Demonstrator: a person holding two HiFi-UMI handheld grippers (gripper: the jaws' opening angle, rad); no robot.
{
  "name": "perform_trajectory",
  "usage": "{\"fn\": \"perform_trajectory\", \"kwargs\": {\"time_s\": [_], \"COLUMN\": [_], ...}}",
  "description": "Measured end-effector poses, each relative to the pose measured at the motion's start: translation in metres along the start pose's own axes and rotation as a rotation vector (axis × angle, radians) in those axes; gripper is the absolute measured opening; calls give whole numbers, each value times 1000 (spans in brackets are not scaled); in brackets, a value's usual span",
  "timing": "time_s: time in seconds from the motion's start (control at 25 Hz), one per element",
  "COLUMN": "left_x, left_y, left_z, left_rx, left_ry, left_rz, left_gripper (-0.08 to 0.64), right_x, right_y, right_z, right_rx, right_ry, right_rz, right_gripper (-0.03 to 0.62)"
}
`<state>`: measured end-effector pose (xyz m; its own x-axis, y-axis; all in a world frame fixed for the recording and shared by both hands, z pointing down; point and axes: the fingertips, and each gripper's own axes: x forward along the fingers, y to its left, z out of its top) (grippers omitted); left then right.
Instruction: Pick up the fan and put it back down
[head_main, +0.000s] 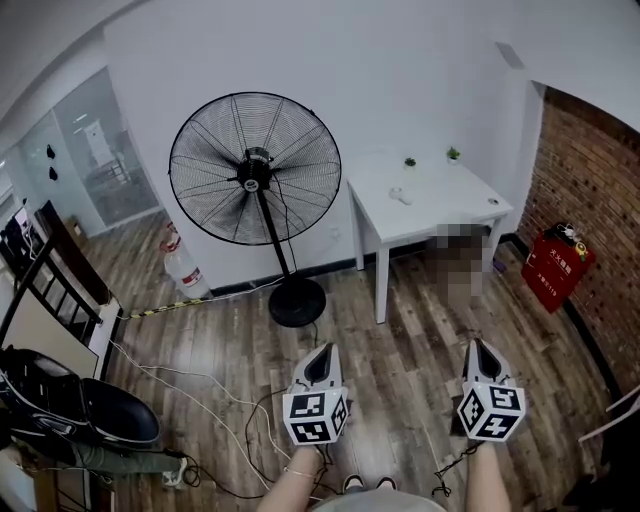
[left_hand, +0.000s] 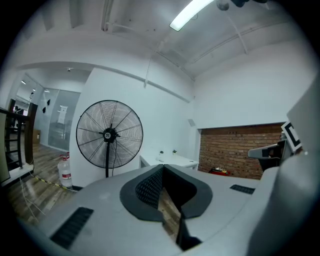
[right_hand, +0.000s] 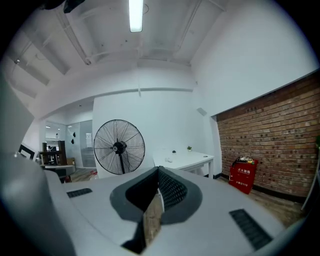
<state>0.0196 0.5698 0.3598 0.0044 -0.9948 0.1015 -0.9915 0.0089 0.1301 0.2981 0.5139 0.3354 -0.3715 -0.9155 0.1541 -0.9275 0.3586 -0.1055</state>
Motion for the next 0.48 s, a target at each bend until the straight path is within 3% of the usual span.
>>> {"fn": "perform_trajectory", "kwargs": {"time_s": [0.28, 0.4, 0.48], "left_x": [-7, -9, -11], "left_y": [0, 0, -1], "left_z": [-5, -5, -6], "left_rx": [-5, -5, -5], "left_ry": [9, 11, 12], "left_rz": [16, 29, 37], "left_gripper": [11, 11, 11], "right_x": [-4, -4, -6], "right_y": [4, 5, 3], "right_z": [-6, -3, -3], "right_rx": [-5, 0, -6], "right_ry": [17, 15, 12], "right_rz": [25, 50, 52], "right_gripper": [2, 74, 77]}}
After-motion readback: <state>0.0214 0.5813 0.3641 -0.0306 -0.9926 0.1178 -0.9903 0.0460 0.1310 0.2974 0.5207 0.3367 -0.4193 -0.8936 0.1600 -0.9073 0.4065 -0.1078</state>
